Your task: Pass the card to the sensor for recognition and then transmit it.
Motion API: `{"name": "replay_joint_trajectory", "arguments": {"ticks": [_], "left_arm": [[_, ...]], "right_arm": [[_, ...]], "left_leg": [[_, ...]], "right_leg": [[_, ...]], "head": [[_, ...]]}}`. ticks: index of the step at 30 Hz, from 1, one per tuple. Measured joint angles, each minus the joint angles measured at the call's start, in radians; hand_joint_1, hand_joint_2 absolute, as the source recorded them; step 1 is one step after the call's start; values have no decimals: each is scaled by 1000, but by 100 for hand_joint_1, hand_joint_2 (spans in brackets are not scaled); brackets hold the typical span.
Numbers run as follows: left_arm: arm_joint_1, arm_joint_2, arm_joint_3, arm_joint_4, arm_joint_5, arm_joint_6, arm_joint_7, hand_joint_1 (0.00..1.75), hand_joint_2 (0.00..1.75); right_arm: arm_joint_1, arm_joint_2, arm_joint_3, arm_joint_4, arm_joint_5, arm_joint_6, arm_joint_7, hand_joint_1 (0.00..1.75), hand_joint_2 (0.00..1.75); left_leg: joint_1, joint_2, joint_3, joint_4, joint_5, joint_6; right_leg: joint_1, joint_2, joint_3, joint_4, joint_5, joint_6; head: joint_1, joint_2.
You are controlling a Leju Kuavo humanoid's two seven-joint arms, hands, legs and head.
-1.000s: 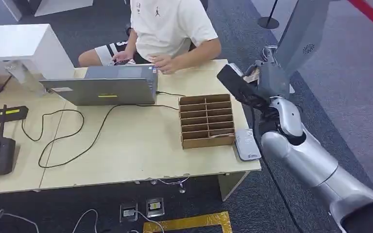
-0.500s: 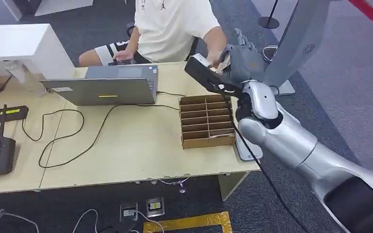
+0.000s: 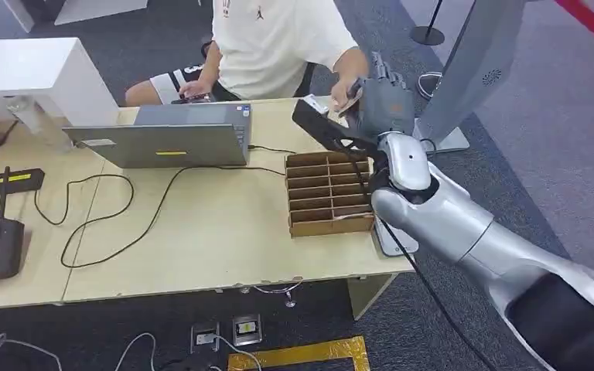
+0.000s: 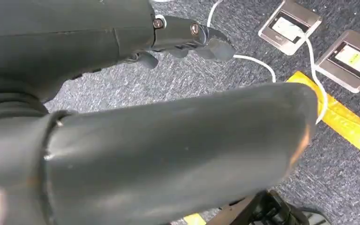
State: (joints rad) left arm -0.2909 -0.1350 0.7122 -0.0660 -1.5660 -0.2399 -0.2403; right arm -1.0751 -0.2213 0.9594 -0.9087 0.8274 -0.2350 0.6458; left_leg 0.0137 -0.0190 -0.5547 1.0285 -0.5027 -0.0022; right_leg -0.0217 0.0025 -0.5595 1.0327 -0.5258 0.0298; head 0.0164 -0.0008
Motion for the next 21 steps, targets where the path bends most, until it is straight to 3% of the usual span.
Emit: {"name": "replay_joint_trajectory", "arguments": {"ticks": [3,4,8,9,12,15,18,21], "left_arm": [[-2,0,-11,0,0,0,2,0,0],[-3,0,-11,0,0,0,3,0,0],[-5,0,-15,0,0,0,3,0,0],[-5,0,-15,0,0,0,3,0,0],[-5,0,-14,0,0,0,2,0,0],[-2,1,-14,0,0,0,-10,0,0],[3,2,-13,0,0,0,-22,0,0],[8,2,-12,0,0,0,-22,0,0]], "right_arm": [[2,0,1,11,-1,-14,0,0,175],[4,0,1,13,-11,-28,0,0,0],[8,0,1,16,-89,-105,0,0,0],[10,0,1,16,-119,-137,-1,0,175],[20,-1,0,0,-250,-256,-29,0,175],[58,-5,-2,-58,-376,-362,-105,0,175],[103,-13,0,-125,-418,-385,-133,0,175],[150,-27,8,-183,-438,-358,-159,0,175]], "left_leg": [[0,0,0,0,0,0],[0,0,0,0,0,0],[0,0,0,0,0,0],[0,0,0,0,0,0],[0,0,0,0,0,0],[0,1,0,0,0,0],[0,1,0,0,0,0],[0,1,0,0,0,0]], "right_leg": [[0,0,0,0,0,0],[0,0,0,0,0,0],[0,0,0,0,0,0],[0,0,0,0,0,0],[0,0,0,0,0,0],[0,1,0,0,0,0],[0,1,0,0,0,0],[0,1,0,0,0,0]], "head": [[0,0],[0,0],[0,0],[0,0],[0,0],[0,0],[1,0],[0,0]]}}
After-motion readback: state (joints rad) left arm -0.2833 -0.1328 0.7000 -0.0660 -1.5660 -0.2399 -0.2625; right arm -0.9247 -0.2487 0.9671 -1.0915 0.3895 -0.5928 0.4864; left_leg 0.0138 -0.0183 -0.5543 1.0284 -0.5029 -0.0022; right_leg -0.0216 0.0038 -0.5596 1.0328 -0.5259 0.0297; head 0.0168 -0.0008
